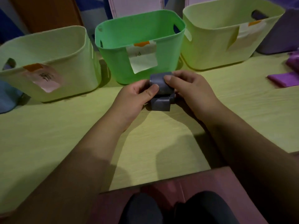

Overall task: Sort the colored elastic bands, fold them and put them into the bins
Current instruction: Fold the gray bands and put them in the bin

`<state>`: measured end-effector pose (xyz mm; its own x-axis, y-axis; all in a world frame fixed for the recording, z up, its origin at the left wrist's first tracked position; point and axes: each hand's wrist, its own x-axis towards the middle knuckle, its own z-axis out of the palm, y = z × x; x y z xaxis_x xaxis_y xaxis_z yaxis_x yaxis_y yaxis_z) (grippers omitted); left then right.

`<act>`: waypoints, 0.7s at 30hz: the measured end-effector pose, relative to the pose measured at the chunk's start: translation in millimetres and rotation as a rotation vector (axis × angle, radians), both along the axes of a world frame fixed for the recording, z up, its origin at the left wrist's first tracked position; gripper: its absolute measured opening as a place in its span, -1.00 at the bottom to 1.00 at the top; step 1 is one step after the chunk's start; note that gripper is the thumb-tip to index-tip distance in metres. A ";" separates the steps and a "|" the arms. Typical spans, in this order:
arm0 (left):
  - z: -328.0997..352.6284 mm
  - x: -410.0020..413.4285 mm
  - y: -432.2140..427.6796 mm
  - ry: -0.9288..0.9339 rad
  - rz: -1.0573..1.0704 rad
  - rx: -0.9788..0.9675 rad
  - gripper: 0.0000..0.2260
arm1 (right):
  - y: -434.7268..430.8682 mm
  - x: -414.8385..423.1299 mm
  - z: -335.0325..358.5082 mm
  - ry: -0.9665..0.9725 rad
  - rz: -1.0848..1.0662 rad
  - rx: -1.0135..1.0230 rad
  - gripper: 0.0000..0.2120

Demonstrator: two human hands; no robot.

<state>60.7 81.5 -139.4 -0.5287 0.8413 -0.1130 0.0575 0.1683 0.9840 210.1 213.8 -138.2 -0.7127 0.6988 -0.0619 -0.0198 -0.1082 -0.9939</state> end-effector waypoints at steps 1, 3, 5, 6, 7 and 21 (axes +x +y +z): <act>-1.0 -1.6 0.2 -0.016 -0.002 -0.012 -0.75 | 0.7 -0.6 -2.2 -0.015 0.003 0.005 -0.70; 0.4 -3.6 4.2 -0.051 -0.009 -0.045 -0.70 | 5.3 -3.2 -4.5 -0.040 0.002 -0.024 -0.71; 4.6 -1.6 7.7 -0.086 0.004 -0.089 -0.70 | 9.8 -5.4 -4.5 -0.076 -0.002 -0.099 -0.73; 8.5 -0.2 8.5 -0.105 0.024 -0.108 -0.72 | 11.6 -6.0 -1.7 -0.103 0.000 -0.138 -0.73; 13.8 2.1 8.9 -0.127 0.047 -0.127 -0.73 | 13.8 -5.9 1.6 -0.128 0.010 -0.178 -0.69; 137.1 50.3 18.1 -0.568 0.080 -0.287 -0.54 | 37.5 71.5 127.6 -0.395 0.389 -0.332 -0.74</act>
